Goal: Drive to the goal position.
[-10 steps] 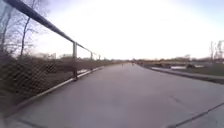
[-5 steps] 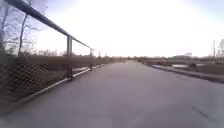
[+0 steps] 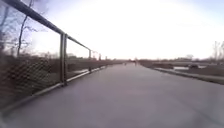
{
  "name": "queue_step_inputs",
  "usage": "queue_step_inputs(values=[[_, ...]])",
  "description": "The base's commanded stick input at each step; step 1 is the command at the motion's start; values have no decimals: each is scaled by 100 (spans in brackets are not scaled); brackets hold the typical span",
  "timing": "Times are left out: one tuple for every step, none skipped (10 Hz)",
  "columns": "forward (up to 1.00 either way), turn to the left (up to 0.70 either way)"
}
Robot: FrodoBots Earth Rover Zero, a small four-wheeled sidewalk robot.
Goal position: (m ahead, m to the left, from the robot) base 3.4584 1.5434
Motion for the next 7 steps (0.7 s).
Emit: queue_step_inputs(values=[[100, -12], [100, -25], [100, -26], [100, -6], [100, 1], [100, 1], [100, 1]])
